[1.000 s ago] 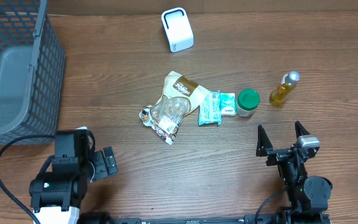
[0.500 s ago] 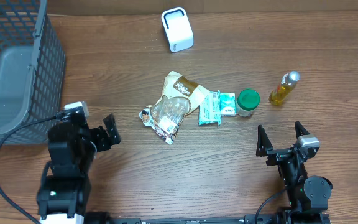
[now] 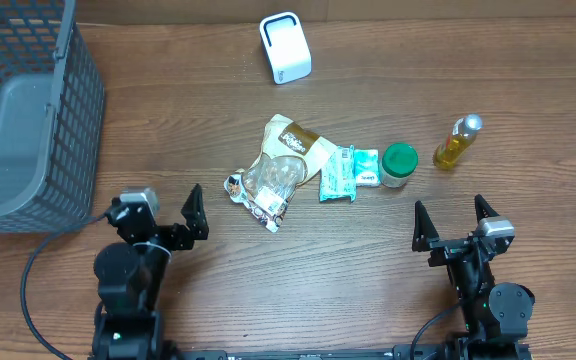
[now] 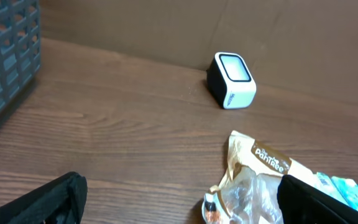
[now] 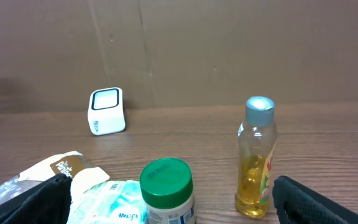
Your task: Scan the item barcode
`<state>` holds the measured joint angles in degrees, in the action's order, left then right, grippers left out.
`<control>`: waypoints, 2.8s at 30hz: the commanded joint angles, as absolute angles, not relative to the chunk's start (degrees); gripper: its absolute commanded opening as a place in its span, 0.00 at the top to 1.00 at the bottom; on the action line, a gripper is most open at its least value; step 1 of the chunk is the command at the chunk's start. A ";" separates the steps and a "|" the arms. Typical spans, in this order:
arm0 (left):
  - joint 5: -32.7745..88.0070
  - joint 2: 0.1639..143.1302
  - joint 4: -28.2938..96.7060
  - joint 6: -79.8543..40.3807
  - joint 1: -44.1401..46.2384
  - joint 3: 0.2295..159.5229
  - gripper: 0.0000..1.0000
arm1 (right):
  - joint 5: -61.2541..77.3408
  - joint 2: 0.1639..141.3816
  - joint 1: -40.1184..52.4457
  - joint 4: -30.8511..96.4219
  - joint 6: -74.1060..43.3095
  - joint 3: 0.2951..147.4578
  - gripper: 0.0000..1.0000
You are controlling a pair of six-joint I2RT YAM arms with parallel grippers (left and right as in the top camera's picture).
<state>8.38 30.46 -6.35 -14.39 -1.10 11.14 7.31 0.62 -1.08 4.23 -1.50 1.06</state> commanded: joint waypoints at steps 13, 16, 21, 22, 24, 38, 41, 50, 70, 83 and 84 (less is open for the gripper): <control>8.51 20.23 -13.32 -13.72 -0.71 0.30 0.00 | 7.60 0.16 -0.99 3.99 -1.43 0.45 0.00; 8.36 18.41 -10.52 -13.69 -0.71 0.30 0.00 | 7.60 0.16 -0.99 3.99 -1.43 0.45 0.00; 6.87 14.63 -3.55 -13.72 -0.71 0.30 0.00 | 7.60 0.16 -0.99 3.99 -1.43 0.45 0.00; 6.74 13.85 -2.28 -13.69 -0.71 0.27 0.00 | 7.60 0.16 -0.99 3.99 -1.43 0.45 0.00; 6.04 12.16 0.08 -13.72 -0.71 0.30 0.00 | 7.60 0.16 -0.99 4.01 -1.43 0.45 0.00; 4.10 0.16 4.14 -13.23 -0.67 0.27 0.00 | 7.60 0.16 -0.99 3.99 -1.43 0.45 0.00; 3.95 0.19 4.29 -12.73 -0.67 0.27 0.00 | 7.60 0.16 -0.99 3.99 -1.43 0.45 0.00; 4.03 0.25 4.21 -12.40 -0.69 0.30 0.01 | 7.60 0.16 -0.99 4.01 -1.43 0.45 0.00; 4.03 0.19 4.16 -12.40 -0.69 0.27 0.00 | 7.60 0.16 -0.99 3.99 -1.43 0.45 0.00; 4.03 0.19 4.10 -12.40 -0.69 0.27 0.01 | 7.60 0.16 -0.97 3.99 -1.43 0.45 0.00; 4.03 0.19 4.10 -12.40 -0.69 0.27 0.00 | 7.60 0.16 -0.99 3.99 -1.43 0.45 0.00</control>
<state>4.47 0.91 3.95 -13.30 -1.10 0.51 7.29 0.62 -1.08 4.23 -1.52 1.06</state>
